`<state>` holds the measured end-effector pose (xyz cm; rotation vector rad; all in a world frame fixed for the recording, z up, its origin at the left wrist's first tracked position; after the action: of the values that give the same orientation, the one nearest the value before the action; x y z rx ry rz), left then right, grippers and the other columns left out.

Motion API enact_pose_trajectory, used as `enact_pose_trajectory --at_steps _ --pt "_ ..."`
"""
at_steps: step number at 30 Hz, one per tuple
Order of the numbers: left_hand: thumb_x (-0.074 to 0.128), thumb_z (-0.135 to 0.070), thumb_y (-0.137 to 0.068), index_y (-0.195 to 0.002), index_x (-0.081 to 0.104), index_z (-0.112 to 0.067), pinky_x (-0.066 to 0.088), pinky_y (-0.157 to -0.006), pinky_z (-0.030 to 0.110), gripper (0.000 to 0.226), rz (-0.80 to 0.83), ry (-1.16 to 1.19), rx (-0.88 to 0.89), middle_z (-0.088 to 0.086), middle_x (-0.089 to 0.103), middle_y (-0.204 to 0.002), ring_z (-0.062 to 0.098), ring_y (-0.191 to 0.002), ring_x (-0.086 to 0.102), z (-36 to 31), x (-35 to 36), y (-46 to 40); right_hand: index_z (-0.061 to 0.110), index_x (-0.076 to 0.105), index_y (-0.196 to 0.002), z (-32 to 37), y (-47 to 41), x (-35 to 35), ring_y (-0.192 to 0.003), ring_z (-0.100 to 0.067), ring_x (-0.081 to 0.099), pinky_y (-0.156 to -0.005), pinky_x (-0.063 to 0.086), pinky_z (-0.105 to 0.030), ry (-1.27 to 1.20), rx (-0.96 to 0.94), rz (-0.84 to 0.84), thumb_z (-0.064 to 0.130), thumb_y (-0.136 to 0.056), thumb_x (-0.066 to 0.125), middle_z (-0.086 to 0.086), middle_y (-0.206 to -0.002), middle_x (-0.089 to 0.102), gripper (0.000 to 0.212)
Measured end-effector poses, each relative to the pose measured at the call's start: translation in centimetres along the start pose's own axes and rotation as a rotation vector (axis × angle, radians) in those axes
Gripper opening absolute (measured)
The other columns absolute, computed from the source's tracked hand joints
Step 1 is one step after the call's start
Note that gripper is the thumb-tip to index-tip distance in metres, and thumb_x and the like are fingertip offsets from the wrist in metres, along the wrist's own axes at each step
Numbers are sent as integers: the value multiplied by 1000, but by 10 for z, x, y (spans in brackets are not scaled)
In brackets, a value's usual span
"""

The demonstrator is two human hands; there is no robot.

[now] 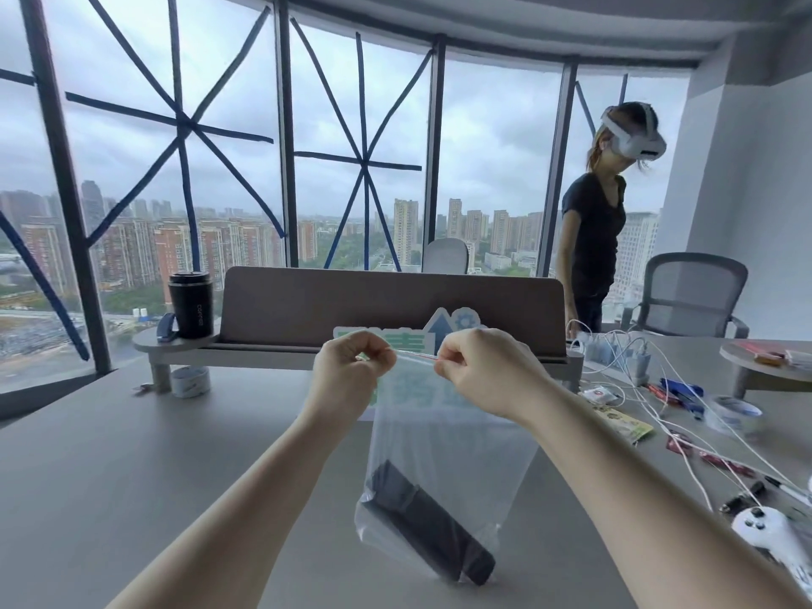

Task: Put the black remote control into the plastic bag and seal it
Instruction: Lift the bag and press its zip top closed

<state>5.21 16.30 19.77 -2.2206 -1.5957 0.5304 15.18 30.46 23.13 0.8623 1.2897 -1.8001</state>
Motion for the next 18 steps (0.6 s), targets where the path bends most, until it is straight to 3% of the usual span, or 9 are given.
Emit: enact_pose_trajectory --at_steps 5,10,18 --pt "68 -4 -77 -58 63 -17 35 -57 28 24 -87 1 10 -14 51 -46 12 -51 42 7 -23 -5 22 63 -83 -11 9 0 -89 -20 58 -77 48 -36 26 -8 -46 38 -92 54 8 -87 67 21" --pt "65 -3 -79 -63 64 -12 32 -42 19 18 -188 17 7 -10 49 -42 13 -43 38 13 -57 -5 22 61 -78 -22 21 -1 -83 -20 58 -76 49 -36 23 -18 -46 35 -92 53 11 -85 63 20" --pt "65 -4 -79 -63 63 -14 32 -47 23 19 -235 14 -7 -12 49 -40 13 -43 38 21 -84 -4 24 62 -84 -14 29 -1 -83 -18 59 -75 47 -33 15 -45 -96 36 -94 54 14 -84 57 17"
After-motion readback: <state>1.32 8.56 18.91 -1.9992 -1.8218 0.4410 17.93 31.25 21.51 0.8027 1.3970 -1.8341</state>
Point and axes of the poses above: each hand's wrist, its own y-axis away from the middle knuckle, its own x-axis out of the palm, z = x × y, the point moved 7 cm from there along -y, towards the middle knuckle
